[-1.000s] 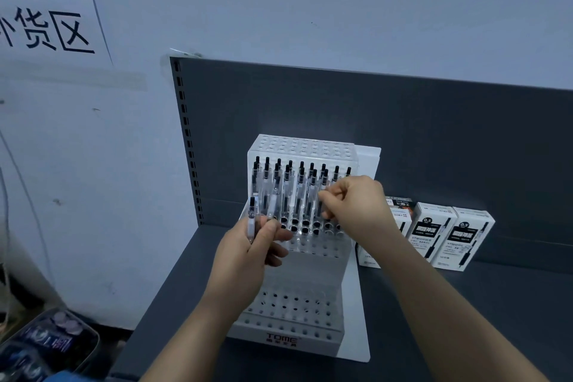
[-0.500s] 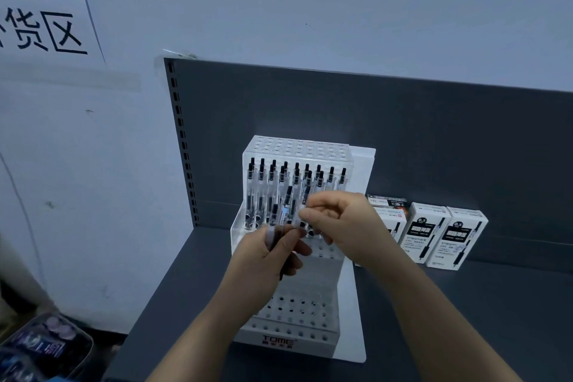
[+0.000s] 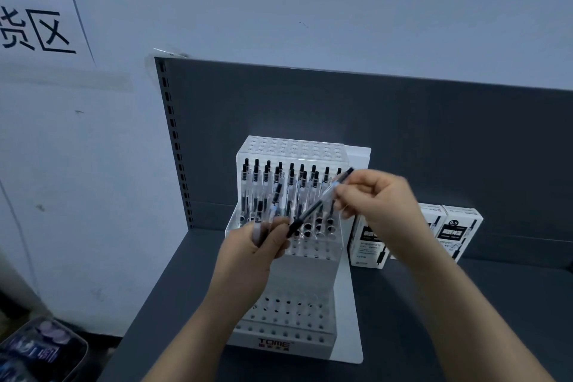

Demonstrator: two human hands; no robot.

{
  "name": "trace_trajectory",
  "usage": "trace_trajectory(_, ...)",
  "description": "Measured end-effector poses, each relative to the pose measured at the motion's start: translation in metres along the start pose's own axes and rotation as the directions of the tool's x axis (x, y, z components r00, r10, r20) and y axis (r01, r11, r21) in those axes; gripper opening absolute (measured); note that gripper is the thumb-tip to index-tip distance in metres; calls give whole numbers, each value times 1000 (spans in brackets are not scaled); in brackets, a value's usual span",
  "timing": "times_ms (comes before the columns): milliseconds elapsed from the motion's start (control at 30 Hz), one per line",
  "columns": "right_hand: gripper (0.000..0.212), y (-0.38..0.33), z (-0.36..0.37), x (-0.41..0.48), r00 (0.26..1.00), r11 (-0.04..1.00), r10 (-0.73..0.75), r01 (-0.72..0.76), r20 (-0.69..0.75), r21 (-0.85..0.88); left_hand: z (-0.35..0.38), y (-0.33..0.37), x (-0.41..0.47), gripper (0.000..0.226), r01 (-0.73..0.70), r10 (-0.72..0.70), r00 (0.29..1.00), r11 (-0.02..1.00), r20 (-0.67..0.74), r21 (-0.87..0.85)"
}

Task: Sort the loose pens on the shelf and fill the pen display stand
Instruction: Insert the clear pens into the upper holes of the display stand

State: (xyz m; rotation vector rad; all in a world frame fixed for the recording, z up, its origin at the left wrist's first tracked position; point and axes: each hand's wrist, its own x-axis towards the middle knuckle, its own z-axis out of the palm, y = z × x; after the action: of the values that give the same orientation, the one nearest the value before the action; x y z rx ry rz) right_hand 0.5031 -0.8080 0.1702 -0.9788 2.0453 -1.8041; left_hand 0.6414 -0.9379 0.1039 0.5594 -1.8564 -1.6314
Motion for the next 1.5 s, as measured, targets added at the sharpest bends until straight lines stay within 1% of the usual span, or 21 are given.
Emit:
trace_trajectory(67, 14, -4, -12, 3, 994, 998, -49, 45, -103, -43, -5, 1, -1, 20, 4, -4, 1000, 1000, -16, 30)
trace_trajectory(100, 11, -6, -16, 4, 988, 994, -77, 65, -137, -93, -7, 2, -1, 28, 6, -5, 1000, 998, -23, 66)
trace_trajectory(167, 11, -8, -21, 7, 975, 964, -141, 96, -171, -247, -8, 2, -3, 46, 7, -1, 999, 988, -43, 157)
trace_trajectory(200, 13, -7, -21, 10, 971, 938, -166, 103, -170, -330, -8, 1, -3, 50, 13, -5, 999, 985, -49, 171)
trace_trajectory(233, 14, -6, -21, 13, 971, 909, -179, 102, -157, -404, -7, 2, -3, 48, 24, -16, 999, 988, -50, 152)
trace_trajectory(267, 16, -6, -19, 15, 973, 880, -183, 99, -138, -465, -6, 2, -3, 40, 37, -31, 998, 993, -55, 111)
trace_trajectory(333, 17, -3, -13, 20, 981, 829, -171, 97, -86, -550, -3, 5, -2, 25, 79, -79, 995, 997, -66, -4)
trace_trajectory(367, 17, -1, -9, 22, 986, 806, -159, 98, -55, -584, -2, 5, -1, 22, 92, -95, 993, 994, -66, -51)
trace_trajectory(400, 18, 0, -3, 23, 990, 783, -139, 95, -24, -615, -2, 4, 0, 22, 90, -94, 994, 993, -56, -72)
trace_trajectory(467, 19, 3, 5, 24, 994, 747, -103, 90, 19, -659, -2, 2, -1, 27, 61, -63, 998, 997, -26, -41)
trace_trajectory(533, 20, 5, 8, 27, 996, 742, -84, 78, 22, -666, -2, 0, -3, 27, 29, -29, 1000, 1000, 4, -8)
trace_trajectory(600, 21, 5, 7, 28, 998, 743, -63, 53, 9, -667, -2, 0, -4, 19, 40, -39, 999, 997, 27, -73)
trace_trajectory(667, 23, 4, 6, 28, 998, 737, -58, 49, 9, -674, -1, 0, -4, 17, 60, -54, 997, 991, 54, -117)
trace_trajectory(900, 23, 1, 9, 30, 998, 653, -41, 67, 52, -754, 5, 2, -4, 15, 34, -33, 997, 999, 64, -10)
trace_trajectory(1000, 28, 4, 15, 30, 996, 646, 40, 31, 75, -763, 7, 4, -4, 13, 23, -22, 998, 1000, 63, -12)
trace_trajectory(1100, 35, 9, 15, 28, 995, 674, 77, -8, 59, -739, 9, 6, -5, 16, 38, -36, 997, 999, 67, -36)
trace_trajectory(1200, 39, 7, 8, 22, 994, 708, 104, -46, 39, -705, 9, 4, -4, 32, 46, -47, 997, 999, 65, 15)
trace_trajectory(1267, 39, 3, 4, 14, 994, 747, 106, -61, 27, -662, 9, 4, -3, 30, 63, -65, 995, 998, 73, 23)
trace_trajectory(1333, 40, -1, 2, 5, 994, 823, 105, -74, 23, -564, 10, 3, -2, 25, 59, -62, 995, 997, 77, 51)
trace_trajectory(1400, 43, -5, 5, -2, 993, 896, 111, -80, 45, -436, 13, 3, -3, 24, 16, -25, 997, 992, 71, 124)
trace_trajectory(1500, 38, -6, 8, -7, 994, 936, 92, -63, 66, -347, 16, 2, -2, 25, -32, 21, 998, 985, 66, 169)
